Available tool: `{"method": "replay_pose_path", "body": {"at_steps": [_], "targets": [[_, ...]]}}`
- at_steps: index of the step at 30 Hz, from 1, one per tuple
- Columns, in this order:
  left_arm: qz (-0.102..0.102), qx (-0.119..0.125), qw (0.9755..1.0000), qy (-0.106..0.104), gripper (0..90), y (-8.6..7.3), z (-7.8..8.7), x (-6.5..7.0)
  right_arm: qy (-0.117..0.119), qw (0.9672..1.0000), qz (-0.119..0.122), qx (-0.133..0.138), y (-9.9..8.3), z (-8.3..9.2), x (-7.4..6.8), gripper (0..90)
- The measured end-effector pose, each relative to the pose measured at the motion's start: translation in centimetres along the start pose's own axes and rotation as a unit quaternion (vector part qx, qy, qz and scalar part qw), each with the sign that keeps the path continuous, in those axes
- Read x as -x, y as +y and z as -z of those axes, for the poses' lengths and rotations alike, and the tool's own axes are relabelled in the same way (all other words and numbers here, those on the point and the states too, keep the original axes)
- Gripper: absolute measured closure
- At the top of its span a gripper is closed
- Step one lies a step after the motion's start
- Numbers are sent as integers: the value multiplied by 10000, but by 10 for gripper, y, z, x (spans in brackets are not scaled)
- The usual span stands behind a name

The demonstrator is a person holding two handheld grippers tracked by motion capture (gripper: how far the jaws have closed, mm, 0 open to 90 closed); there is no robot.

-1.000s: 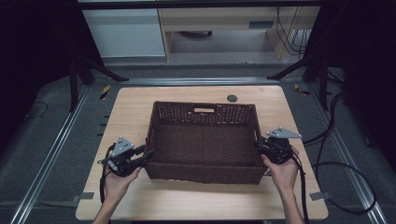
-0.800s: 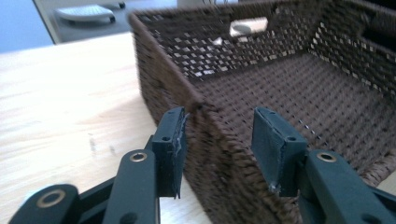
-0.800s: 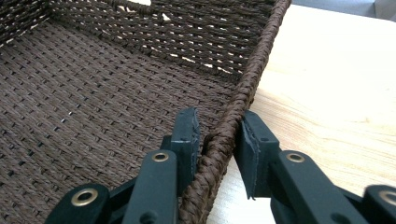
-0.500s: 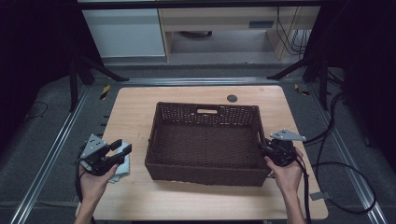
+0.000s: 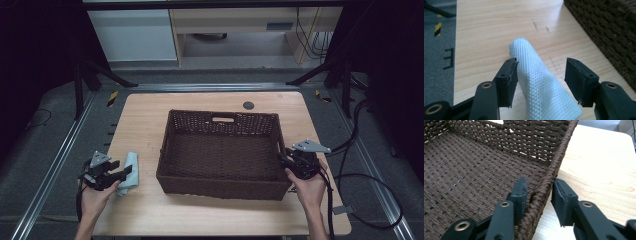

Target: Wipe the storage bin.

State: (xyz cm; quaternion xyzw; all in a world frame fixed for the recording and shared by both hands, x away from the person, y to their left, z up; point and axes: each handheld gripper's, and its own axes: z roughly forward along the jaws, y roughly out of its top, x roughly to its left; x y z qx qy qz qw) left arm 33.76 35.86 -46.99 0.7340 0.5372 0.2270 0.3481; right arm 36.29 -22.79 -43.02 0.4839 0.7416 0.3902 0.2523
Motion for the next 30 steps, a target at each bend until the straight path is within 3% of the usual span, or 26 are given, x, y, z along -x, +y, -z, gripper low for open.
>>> {"method": "replay_pose_path", "body": {"at_steps": [8, 16, 21, 30], "targets": [[74, -442, 9990, -50, 500, -8, -10, -9, 97, 9997, -111, 181, 0, 3, 2, 559], [44, -684, 9974, -203, 697, -7, -16, -5, 153, 9997, -148, 112, -3, 0, 4, 539], [78, -638, 9974, -332, 778, -4, -12, -4, 161, 9996, -201, 137, -5, 0, 5, 519], [103, -16, 9992, -374, 786, 11, 6, 4, 175, 9993, -244, 202, -5, -1, 6, 497]]}}
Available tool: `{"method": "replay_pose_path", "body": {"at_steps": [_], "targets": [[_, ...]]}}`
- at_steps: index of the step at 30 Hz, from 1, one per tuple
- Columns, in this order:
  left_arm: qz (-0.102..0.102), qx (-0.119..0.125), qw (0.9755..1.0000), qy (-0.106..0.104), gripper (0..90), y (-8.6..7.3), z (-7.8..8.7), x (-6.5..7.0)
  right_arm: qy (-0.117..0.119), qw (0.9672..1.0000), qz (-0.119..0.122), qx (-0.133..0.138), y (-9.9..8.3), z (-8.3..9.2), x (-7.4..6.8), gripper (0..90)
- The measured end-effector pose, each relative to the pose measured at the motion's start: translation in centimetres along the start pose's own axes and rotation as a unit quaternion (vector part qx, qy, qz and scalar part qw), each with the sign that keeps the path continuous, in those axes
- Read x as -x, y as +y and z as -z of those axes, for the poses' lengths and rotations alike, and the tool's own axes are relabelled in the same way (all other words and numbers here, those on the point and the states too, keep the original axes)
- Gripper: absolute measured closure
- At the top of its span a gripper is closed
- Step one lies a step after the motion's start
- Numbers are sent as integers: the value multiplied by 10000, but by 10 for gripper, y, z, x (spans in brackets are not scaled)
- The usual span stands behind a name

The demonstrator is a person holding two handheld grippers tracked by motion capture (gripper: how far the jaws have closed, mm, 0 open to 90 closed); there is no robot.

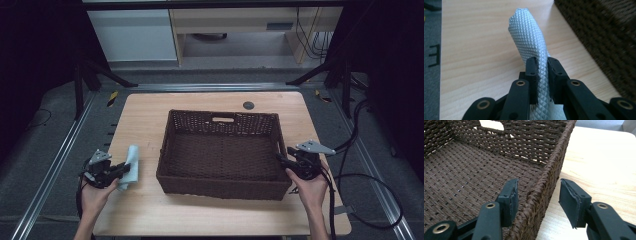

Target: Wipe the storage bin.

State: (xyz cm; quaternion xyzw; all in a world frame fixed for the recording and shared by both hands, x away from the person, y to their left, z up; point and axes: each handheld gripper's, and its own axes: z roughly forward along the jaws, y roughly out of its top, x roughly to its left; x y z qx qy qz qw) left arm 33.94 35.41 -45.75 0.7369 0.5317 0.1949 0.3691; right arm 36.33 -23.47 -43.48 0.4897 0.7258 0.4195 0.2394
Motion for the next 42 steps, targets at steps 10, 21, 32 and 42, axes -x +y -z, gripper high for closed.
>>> {"method": "replay_pose_path", "body": {"at_steps": [10, 21, 32, 42], "targets": [[-295, 205, 9992, -160, 785, 21, -2, 21, 198, 9998, -10, -87, 1, -1, 0, 579], [-308, 231, 9992, -47, 784, 41, -17, 15, 258, 9994, 156, -186, 4, -6, -6, 653], [-311, 167, 9993, -90, 784, 58, -53, 11, 558, 9983, 148, -103, 6, -12, -12, 659], [-525, -305, 9979, -239, 791, 60, -95, 18, 578, 9982, 161, -92, 6, -12, -12, 657]]}}
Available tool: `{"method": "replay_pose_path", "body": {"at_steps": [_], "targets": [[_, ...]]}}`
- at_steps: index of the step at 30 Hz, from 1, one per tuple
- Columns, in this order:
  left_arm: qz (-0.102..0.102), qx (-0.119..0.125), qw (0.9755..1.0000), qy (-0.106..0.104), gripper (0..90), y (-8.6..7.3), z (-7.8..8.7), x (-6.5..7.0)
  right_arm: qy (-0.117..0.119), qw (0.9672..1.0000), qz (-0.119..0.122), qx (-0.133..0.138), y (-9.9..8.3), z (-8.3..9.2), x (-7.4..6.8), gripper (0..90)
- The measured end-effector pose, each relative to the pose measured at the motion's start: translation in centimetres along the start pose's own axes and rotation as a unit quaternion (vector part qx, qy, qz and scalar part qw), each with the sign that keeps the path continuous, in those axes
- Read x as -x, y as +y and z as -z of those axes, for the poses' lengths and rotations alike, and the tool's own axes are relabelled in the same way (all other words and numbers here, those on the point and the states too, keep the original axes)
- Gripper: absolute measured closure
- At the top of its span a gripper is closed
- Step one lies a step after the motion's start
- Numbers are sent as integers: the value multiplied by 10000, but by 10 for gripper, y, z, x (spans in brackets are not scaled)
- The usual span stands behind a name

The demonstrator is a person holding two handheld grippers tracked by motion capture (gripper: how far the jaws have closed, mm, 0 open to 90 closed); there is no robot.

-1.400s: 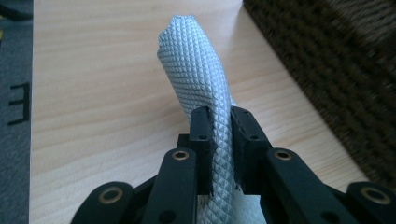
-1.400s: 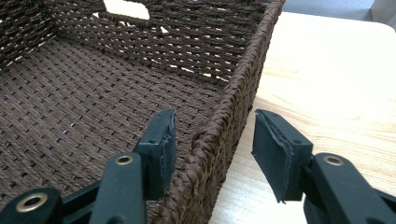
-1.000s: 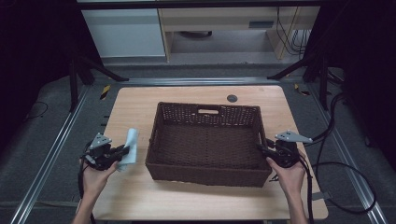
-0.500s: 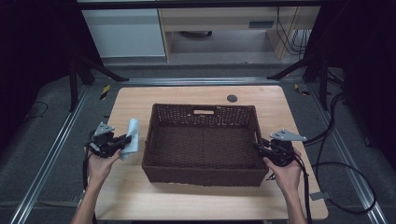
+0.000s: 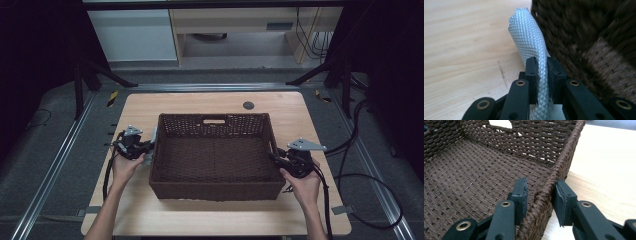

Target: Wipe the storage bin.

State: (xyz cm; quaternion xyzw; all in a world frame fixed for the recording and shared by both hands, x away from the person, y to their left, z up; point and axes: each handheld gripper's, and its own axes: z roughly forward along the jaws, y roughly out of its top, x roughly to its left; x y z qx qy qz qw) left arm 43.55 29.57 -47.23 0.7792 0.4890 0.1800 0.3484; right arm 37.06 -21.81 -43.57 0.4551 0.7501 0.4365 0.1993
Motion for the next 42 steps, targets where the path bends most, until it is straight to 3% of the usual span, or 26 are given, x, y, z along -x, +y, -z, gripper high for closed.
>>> {"method": "replay_pose_path", "body": {"at_steps": [2, 4, 9, 15, 18, 23, 27, 30, 32, 34, 37, 42], "targets": [[-67, -139, 9999, 16, 794, -2, -5, 2, 5, 10000, 0, 8, 0, 0, 0, 655], [-70, -130, 9999, -4, 794, -2, -5, 2, 10, 10000, 3, 10, 0, 0, 0, 655], [5, 223, 9997, -89, 797, 4, 10, -3, 10, 10000, 8, 14, 0, 0, 0, 654], [-175, 736, 9970, -147, 798, 27, 38, -4, -5, 10000, 26, 28, 0, 0, 0, 655], [-264, 874, 9957, -180, 798, 36, 49, -4, -3, 10000, 32, 31, 0, 0, 0, 654], [-381, 724, 9965, -179, 797, 30, 42, 0, 2, 10000, 35, 31, 0, 0, 0, 653], [-206, 490, 9982, -258, 798, 12, 28, 2, 0, 10000, 32, 33, 0, 0, 0, 653], [-161, 112, 9994, -298, 799, -8, 13, 8, -1, 10000, 29, 34, 0, 0, 0, 654], [-244, -149, 9993, -249, 799, -14, 8, 11, -3, 10000, 25, 35, 0, 0, 0, 654], [-125, -123, 9993, -332, 800, -17, 7, 12, -12, 10000, 34, 33, 0, 0, 0, 654], [-93, 4, 9995, -299, 800, -14, 14, 9, -12, 10000, 38, 34, -1, 0, 0, 654], [-142, 584, 9979, -259, 800, -1, 41, 7, -8, 10000, 21, 36, 0, 0, 0, 653]]}}
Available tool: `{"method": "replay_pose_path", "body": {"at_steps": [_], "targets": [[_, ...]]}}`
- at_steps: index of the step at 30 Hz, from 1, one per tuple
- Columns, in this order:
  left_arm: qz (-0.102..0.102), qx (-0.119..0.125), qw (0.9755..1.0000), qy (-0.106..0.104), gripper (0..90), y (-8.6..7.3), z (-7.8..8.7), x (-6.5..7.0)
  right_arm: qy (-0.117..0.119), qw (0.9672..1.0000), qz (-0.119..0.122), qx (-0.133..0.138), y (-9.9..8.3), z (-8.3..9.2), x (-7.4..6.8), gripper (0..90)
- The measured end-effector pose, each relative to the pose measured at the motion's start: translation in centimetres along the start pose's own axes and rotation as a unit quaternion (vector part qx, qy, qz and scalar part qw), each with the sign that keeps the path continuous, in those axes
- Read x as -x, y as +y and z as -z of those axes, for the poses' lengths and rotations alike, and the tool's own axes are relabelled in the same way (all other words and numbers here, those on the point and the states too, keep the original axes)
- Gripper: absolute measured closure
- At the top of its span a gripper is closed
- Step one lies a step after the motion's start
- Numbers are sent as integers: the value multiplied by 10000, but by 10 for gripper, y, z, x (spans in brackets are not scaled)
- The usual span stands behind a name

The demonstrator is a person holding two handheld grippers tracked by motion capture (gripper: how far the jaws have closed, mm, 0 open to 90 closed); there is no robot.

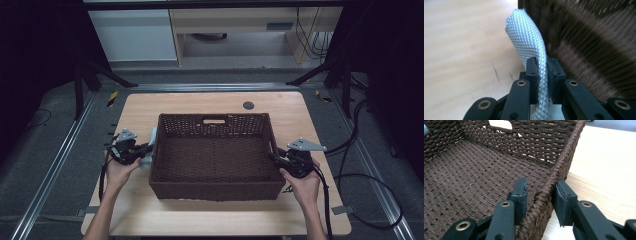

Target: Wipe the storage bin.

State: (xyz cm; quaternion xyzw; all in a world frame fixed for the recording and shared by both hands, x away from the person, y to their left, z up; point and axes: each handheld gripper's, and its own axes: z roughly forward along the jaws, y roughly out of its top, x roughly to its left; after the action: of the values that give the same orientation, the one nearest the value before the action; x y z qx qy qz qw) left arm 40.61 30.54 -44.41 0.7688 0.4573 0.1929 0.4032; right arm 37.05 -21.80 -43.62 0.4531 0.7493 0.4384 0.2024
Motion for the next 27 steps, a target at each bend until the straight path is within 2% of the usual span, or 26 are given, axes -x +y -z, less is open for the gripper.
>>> {"method": "replay_pose_path", "body": {"at_steps": [2, 4, 6, 8, 10, 15, 17, 20, 23, 27], "targets": [[-94, 233, 9997, -25, 800, 8, 11, 4, -14, 10000, 7, 3, 0, 0, 0, 653], [-210, 357, 9991, 2, 800, 13, 19, 8, -23, 10000, 9, 2, 0, 0, 0, 654], [-251, 456, 9986, -30, 800, 17, 23, 10, -25, 10000, 11, 0, 0, 0, -1, 654], [-285, 454, 9986, -40, 800, 17, 23, 12, -21, 10000, 14, 0, 0, 0, 0, 653], [-263, 368, 9989, -75, 800, 14, 19, 11, -20, 10000, 14, 2, 0, 0, 0, 654], [-216, -86, 9997, -68, 800, -2, 5, 9, -23, 10000, 6, 3, 0, 0, 0, 654], [-152, -184, 9997, -112, 800, -6, 3, 8, -20, 10000, -2, 5, 0, 0, 0, 653], [-142, -390, 9990, -139, 800, -15, -1, 11, -21, 10000, -16, 6, 0, -1, 0, 654], [-220, -657, 9975, -134, 800, -25, -5, 13, -33, 10000, -26, 8, 0, -1, 0, 655], [-156, -672, 9975, -180, 800, -28, -4, 12, -43, 10000, -19, 3, 0, -1, -1, 656]]}}
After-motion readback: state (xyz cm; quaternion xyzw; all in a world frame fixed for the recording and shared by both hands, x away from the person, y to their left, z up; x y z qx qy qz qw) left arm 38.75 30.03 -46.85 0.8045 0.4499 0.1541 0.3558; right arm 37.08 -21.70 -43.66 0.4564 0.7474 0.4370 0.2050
